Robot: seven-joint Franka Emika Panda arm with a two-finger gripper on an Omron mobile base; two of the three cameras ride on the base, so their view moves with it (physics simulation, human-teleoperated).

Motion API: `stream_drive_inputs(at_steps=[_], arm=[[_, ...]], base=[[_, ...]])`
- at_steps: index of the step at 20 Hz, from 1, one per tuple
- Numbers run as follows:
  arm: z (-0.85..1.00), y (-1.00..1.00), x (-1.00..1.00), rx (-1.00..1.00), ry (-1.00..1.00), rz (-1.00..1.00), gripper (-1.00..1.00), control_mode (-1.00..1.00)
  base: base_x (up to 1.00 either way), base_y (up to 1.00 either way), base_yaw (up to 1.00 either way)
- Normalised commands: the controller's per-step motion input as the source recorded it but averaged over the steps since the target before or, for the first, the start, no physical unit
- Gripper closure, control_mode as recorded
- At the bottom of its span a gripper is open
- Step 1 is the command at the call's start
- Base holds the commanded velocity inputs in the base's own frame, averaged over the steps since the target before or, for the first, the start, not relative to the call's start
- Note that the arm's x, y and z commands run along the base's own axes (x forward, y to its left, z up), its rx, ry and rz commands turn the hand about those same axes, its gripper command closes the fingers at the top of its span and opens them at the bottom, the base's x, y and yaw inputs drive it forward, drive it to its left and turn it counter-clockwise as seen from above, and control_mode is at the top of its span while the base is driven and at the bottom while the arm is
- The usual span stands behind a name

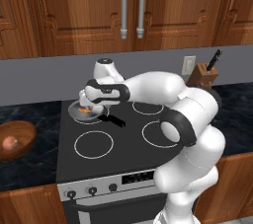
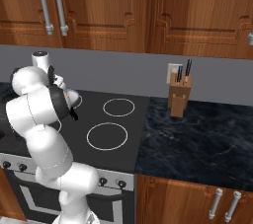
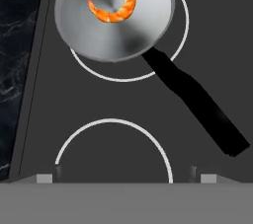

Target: Place the shrimp on the plate and place the onion on the same plate.

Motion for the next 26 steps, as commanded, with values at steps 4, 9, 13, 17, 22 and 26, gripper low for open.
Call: stream_drive_inputs(at_steps=[4, 9, 13, 17, 22, 26], arm=[[-0.21, 0.01, 0.29, 0.00, 0.00, 0.00, -1.00, -1.00], [-0.24, 0.00, 0.34, 0.00, 0.00, 0.00, -1.00, -1.00], [-0.23, 0.02, 0.37, 0.00, 0.00, 0.00, -1.00, -1.00], [-0.22, 0.02, 0.32, 0.00, 0.00, 0.00, -1.00, -1.00], [-0.15, 0.10, 0.32, 0.00, 0.00, 0.00, -1.00, -1.00], [-0.08, 0.16, 0.34, 0.00, 0.00, 0.00, -1.00, -1.00]], base=[[0.00, 0.00, 0.00], [0.00, 0.00, 0.00], [0.00, 0.00, 0.00], [0.00, 0.00, 0.00], [0.00, 0.00, 0.00], [0.00, 0.00, 0.00]])
